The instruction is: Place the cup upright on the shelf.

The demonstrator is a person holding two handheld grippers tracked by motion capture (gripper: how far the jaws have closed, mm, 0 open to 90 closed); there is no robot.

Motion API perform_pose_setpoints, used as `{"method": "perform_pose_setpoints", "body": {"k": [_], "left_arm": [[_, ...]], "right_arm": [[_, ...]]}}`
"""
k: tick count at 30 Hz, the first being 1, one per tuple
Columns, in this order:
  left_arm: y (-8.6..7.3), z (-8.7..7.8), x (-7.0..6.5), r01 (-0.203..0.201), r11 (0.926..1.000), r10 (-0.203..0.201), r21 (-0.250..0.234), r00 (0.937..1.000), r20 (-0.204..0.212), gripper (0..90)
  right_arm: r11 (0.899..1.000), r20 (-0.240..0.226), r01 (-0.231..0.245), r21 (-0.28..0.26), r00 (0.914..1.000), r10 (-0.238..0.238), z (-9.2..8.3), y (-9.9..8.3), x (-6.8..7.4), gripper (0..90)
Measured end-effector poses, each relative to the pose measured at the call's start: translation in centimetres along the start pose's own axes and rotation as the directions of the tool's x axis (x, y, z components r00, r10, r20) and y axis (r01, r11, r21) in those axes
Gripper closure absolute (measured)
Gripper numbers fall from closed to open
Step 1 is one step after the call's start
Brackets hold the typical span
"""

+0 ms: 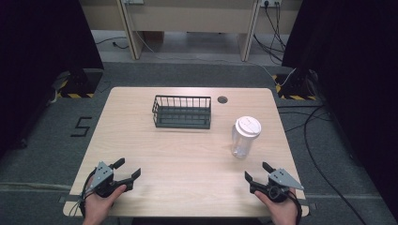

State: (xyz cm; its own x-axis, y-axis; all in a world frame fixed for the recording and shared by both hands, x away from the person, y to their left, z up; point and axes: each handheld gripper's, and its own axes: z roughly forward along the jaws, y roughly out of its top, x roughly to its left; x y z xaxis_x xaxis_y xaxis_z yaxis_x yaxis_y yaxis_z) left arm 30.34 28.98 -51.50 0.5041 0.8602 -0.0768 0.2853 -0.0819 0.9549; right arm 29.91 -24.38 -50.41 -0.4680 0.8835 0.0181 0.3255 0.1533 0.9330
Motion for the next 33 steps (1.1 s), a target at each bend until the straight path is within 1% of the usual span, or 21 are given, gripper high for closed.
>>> {"method": "perform_pose_setpoints", "body": {"k": [1, 2, 3, 5, 7, 8, 9, 10, 11, 12, 15, 18, 19, 23, 24, 27, 28, 29, 33], "left_arm": [[0.0, 0.0, 0.0, -0.005, 1.0000, 0.005, -0.003, 1.0000, -0.007, 19.3], [0.1, 0.0, 0.0, -0.002, 1.0000, 0.002, -0.007, 0.9999, -0.011, 19.0], [0.1, 0.0, 0.0, -0.002, 1.0000, 0.002, -0.007, 0.9999, -0.011, 18.7], [0.1, 0.0, 0.0, -0.002, 0.9999, 0.002, -0.011, 0.9999, -0.013, 18.6], [0.0, 0.0, 0.0, -0.003, 1.0000, 0.003, -0.006, 0.9999, -0.012, 18.5], [0.0, 0.0, 0.0, -0.003, 1.0000, 0.003, -0.002, 0.9999, -0.013, 18.5], [0.0, 0.0, 0.0, -0.003, 1.0000, 0.003, -0.002, 0.9999, -0.013, 18.5], [0.0, 0.0, 0.1, -0.001, 1.0000, 0.001, -0.003, 0.9999, -0.014, 18.5], [0.0, 0.0, 0.1, -0.001, 1.0000, 0.001, -0.004, 0.9999, -0.015, 18.4], [0.0, -0.1, 0.1, -0.002, 1.0000, 0.002, -0.004, 0.9999, -0.016, 18.4], [-0.1, 0.0, 0.1, -0.002, 1.0000, 0.002, -0.001, 0.9998, -0.018, 18.3], [0.0, 0.0, 0.0, -0.008, 1.0000, 0.008, -0.001, 0.9998, -0.017, 18.1], [-0.1, 0.0, 0.0, -0.002, 1.0000, 0.002, 0.001, 1.0000, -0.009, 18.1], [0.0, 0.0, 0.0, -0.006, 1.0000, 0.006, 0.003, 0.9999, -0.009, 18.0], [0.0, 0.0, 0.0, -0.006, 1.0000, 0.006, 0.003, 0.9999, -0.009, 18.1], [0.0, 0.0, 0.0, -0.013, 0.9999, 0.013, 0.003, 0.9998, -0.017, 18.0], [0.0, 0.0, 0.0, -0.011, 0.9999, 0.011, 0.002, 0.9998, -0.015, 17.9], [0.0, 0.0, 0.0, -0.006, 1.0000, 0.006, 0.003, 0.9999, -0.010, 17.9], [0.0, 0.0, 0.0, -0.006, 1.0000, 0.006, 0.003, 0.9999, -0.011, 17.9]], "right_arm": [[1.000, -0.001, -0.004, -0.005, 1.0000, 0.004, -0.3, -0.2, 0.1, 19.9], [1.000, -0.002, -0.009, -0.011, 1.0000, 0.009, -0.6, -0.3, 0.1, 19.9], [1.000, -0.002, -0.009, -0.011, 1.0000, 0.009, -0.6, -0.3, 0.1, 19.9], [1.000, -0.001, -0.025, -0.019, 0.9997, 0.025, -0.8, -0.4, 0.2, 19.2], [0.999, -0.002, -0.028, -0.022, 0.9996, 0.028, -0.6, -0.2, 0.2, 18.5], [0.999, -0.007, -0.041, -0.023, 0.9991, 0.041, -0.3, 0.0, 0.1, 18.2], [0.999, -0.007, -0.041, -0.023, 0.9991, 0.041, -0.3, 0.0, 0.1, 18.2], [0.998, -0.015, -0.054, -0.024, 0.9984, 0.054, -0.1, 0.1, 0.1, 17.8], [0.998, -0.014, -0.060, -0.027, 0.9981, 0.059, 0.2, 0.2, 0.1, 18.0], [0.999, -0.007, -0.049, -0.024, 0.9988, 0.049, 0.5, 0.5, 0.1, 17.9], [0.998, -0.009, -0.051, -0.029, 0.9986, 0.051, 0.8, 0.7, 0.1, 17.8], [0.998, -0.001, -0.048, -0.030, 0.9988, 0.048, 1.3, 1.1, -0.1, 17.6], [0.998, 0.002, -0.047, -0.030, 0.9989, 0.047, 1.4, 1.2, -0.1, 17.5], [0.999, 0.022, -0.044, -0.030, 0.9988, 0.044, 2.4, 1.7, -0.5, 16.9], [0.999, 0.022, -0.044, -0.030, 0.9988, 0.044, 2.4, 1.7, -0.5, 16.9], [0.999, 0.034, -0.037, -0.028, 0.9987, 0.038, 3.2, 2.1, -0.7, 16.5], [0.999, 0.032, -0.038, -0.026, 0.9987, 0.039, 3.6, 2.3, -0.8, 16.4], [0.999, 0.037, -0.029, -0.027, 0.9989, 0.030, 4.2, 2.6, -0.9, 16.2], [0.999, 0.035, -0.030, -0.025, 0.9989, 0.030, 5.0, 3.0, -1.0, 16.0]]}}
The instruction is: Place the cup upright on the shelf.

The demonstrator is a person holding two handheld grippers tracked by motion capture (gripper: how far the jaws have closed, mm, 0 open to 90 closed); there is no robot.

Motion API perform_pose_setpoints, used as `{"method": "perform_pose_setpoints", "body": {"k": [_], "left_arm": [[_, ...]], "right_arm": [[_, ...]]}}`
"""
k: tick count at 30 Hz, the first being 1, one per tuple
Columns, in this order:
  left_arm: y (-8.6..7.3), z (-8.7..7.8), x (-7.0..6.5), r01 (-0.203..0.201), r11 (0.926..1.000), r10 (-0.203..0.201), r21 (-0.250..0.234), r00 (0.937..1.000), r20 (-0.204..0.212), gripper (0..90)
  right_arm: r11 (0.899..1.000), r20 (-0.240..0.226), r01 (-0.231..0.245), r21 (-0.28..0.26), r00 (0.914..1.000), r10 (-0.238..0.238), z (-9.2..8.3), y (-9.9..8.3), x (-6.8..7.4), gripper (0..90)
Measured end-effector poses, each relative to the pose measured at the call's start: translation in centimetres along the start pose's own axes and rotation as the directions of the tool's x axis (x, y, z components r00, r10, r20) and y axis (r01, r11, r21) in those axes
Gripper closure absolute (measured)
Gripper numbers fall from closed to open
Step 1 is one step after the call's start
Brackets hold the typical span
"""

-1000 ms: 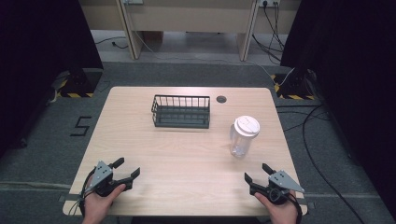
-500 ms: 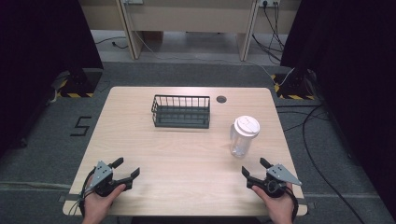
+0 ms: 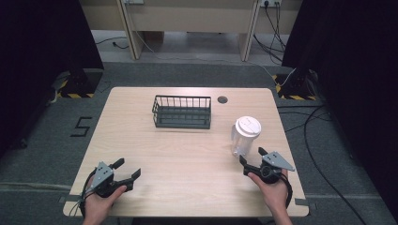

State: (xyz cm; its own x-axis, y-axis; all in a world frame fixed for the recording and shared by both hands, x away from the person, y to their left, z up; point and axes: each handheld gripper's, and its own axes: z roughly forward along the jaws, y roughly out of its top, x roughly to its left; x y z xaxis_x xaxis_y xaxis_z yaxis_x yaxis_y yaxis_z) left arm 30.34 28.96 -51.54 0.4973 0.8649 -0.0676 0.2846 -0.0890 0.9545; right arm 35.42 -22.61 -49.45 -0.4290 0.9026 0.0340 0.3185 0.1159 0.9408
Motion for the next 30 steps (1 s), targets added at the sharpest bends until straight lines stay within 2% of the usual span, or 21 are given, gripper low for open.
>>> {"method": "perform_pose_setpoints", "body": {"k": [7, 13, 26, 30], "left_arm": [[0.0, 0.0, 0.0, -0.004, 1.0000, 0.004, -0.002, 1.0000, 0.002, 18.0], [0.1, -0.1, 0.1, -0.004, 0.9999, 0.004, -0.014, 0.9999, -0.013, 18.4], [0.2, -0.1, 0.1, -0.008, 0.9999, 0.007, -0.016, 0.9999, -0.013, 18.8], [0.1, -0.1, 0.1, -0.002, 0.9999, 0.002, -0.015, 1.0000, -0.006, 19.0]], "right_arm": [[1.000, 0.002, 0.005, 0.006, 1.0000, -0.005, 1.8, 0.6, -0.1, 15.5], [1.000, 0.004, 0.027, 0.009, 0.9996, -0.027, 3.5, 0.9, -0.4, 14.8], [1.000, 0.003, 0.022, 0.010, 0.9998, -0.022, 5.5, 0.8, -0.8, 14.1], [1.000, -0.002, 0.025, -0.004, 0.9997, -0.025, 5.8, 0.9, -0.8, 17.2]]}}
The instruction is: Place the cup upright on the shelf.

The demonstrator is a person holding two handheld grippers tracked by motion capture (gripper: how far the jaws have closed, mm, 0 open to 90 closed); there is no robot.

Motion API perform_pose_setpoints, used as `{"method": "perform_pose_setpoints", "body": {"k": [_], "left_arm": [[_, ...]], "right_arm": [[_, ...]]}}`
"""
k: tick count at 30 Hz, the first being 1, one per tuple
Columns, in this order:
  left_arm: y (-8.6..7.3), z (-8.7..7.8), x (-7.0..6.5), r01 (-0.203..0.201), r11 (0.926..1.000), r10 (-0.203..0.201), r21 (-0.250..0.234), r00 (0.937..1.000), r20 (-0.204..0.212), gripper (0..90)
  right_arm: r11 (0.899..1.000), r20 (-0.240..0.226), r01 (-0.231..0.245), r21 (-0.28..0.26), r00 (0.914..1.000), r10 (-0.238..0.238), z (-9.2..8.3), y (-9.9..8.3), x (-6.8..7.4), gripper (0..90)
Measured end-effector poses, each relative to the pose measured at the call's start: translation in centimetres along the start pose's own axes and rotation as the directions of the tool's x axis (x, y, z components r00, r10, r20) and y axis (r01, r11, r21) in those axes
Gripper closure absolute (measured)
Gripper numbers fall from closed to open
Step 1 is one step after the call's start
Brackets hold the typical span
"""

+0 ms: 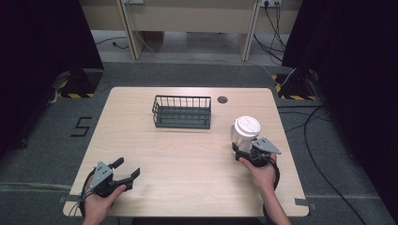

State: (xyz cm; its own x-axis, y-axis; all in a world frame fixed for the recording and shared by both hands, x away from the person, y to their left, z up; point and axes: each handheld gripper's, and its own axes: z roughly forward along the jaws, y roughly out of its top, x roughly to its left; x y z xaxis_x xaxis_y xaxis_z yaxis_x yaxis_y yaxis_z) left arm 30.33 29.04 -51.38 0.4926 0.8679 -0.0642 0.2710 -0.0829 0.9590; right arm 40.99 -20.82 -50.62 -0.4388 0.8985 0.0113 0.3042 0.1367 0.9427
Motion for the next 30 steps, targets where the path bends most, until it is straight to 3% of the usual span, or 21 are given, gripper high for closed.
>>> {"method": "perform_pose_setpoints", "body": {"k": [13, 30], "left_arm": [[0.0, 0.0, 0.0, -0.005, 1.0000, 0.005, 0.000, 1.0000, -0.005, 19.5], [0.0, 0.0, 0.0, -0.004, 1.0000, 0.004, 0.000, 1.0000, -0.004, 19.7]], "right_arm": [[1.000, -0.025, 0.019, -0.007, 0.9995, -0.019, 0.0, 0.5, 0.6, 18.1], [0.997, -0.058, 0.054, -0.059, 0.9966, -0.058, 0.3, 3.5, 2.4, 18.2]]}}
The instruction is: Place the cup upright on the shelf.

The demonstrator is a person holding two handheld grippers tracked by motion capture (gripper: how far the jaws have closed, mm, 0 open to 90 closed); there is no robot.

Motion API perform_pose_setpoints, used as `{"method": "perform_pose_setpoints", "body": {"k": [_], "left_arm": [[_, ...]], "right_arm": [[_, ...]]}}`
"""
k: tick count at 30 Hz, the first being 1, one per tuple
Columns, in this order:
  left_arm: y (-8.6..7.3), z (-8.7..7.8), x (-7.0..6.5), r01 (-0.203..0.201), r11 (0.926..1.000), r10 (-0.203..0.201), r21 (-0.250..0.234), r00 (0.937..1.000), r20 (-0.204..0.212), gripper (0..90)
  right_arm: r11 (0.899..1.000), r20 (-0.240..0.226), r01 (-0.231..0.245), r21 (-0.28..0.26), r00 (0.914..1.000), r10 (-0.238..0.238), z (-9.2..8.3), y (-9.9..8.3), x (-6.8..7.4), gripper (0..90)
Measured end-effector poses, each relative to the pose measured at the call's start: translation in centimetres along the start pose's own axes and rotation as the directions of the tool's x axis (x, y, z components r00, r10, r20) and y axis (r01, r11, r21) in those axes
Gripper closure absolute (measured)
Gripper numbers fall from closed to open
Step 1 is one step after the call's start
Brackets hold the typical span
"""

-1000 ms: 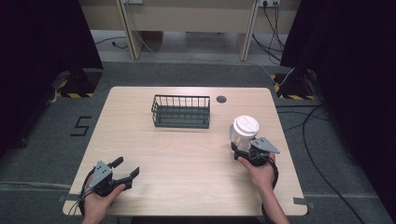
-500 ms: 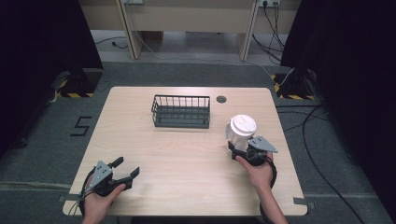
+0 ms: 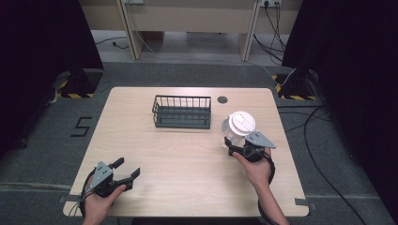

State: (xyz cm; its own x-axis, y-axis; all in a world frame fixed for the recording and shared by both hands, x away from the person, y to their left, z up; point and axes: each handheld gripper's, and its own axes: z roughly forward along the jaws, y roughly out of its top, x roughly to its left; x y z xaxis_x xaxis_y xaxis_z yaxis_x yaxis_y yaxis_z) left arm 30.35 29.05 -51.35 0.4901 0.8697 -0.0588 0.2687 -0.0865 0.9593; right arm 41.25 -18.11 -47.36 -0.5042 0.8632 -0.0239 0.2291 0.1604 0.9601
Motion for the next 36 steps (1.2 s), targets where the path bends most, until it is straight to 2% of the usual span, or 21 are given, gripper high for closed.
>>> {"method": "perform_pose_setpoints", "body": {"k": [9, 23, 36], "left_arm": [[0.0, 0.0, 0.0, 0.000, 1.0000, 0.000, -0.001, 1.0000, 0.000, 19.8], [0.0, 0.0, 0.0, -0.001, 1.0000, 0.001, 0.000, 1.0000, 0.001, 20.0], [0.0, 0.0, 0.0, 0.003, 1.0000, -0.003, -0.002, 1.0000, 0.002, 20.1]], "right_arm": [[1.000, -0.016, 0.004, -0.012, 0.9999, -0.004, 0.7, 1.0, 0.5, 18.5], [1.000, -0.036, 0.018, 0.021, 0.9992, -0.017, 1.7, 2.8, 1.1, 18.8], [0.999, -0.053, 0.032, 0.024, 0.9981, -0.031, 3.0, 4.4, 1.7, 18.9]]}}
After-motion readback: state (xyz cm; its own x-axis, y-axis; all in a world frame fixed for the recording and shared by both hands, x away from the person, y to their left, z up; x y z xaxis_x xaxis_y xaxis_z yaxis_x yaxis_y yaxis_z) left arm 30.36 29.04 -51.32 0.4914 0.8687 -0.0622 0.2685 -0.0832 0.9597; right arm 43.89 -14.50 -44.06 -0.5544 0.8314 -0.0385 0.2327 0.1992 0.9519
